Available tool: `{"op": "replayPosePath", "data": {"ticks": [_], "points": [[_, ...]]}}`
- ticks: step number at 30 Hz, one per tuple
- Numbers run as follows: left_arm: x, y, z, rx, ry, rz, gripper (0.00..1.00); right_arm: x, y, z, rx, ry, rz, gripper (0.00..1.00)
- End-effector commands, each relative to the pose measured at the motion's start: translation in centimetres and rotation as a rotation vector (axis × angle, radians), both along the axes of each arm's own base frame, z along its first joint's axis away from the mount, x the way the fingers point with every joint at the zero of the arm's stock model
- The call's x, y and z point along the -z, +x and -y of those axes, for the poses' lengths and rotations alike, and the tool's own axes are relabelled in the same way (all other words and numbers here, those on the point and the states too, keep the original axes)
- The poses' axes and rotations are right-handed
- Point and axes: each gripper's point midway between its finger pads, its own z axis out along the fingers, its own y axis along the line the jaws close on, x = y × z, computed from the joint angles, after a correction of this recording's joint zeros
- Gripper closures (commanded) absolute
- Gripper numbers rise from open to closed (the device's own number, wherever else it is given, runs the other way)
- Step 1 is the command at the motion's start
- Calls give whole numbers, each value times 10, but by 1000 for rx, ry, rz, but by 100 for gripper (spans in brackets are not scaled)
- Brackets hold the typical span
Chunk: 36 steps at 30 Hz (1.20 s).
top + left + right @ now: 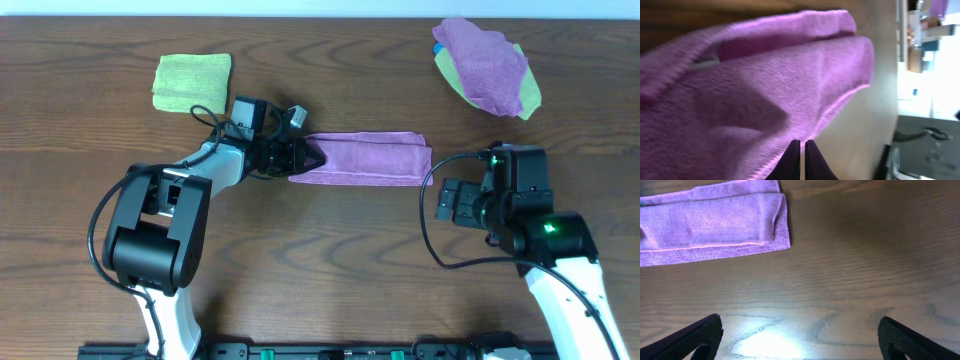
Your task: Fold the cloth
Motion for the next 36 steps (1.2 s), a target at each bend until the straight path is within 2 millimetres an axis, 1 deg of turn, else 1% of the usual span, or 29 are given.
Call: {"op": "replayPosePath", "data": {"ticks": [1,6,9,12,16,22,26,31,34,36], "points": [[-14,-4,8,43,-75,-6,94,1,0,0,6,-3,-2,1],[-26,13,12,58,-89,149,94,1,0,0,6,-3,-2,1],[-18,21,9,23,-26,167,94,1,0,0,6,-3,-1,1],[-10,20,5,24,17,179,94,0,0,0,7,-3,2,1],[5,27,-7,-11,125,204,94,0,0,0,6,-2,2,1],[16,38,-20,-46,239,263,94,1,0,0,6,-2,-2,3],[21,38,-21,-36,254,269,94,2,-2,-1,3,4,-10,3],[42,25,-24,-20,272,188,94,2,-2,-1,3,3,-11,4],[44,24,-23,-9,271,187,94,4,-2,-1,3,2,-11,3],[44,24,-24,-9,274,190,94,10,0,-1,9,5,-19,3]]}}
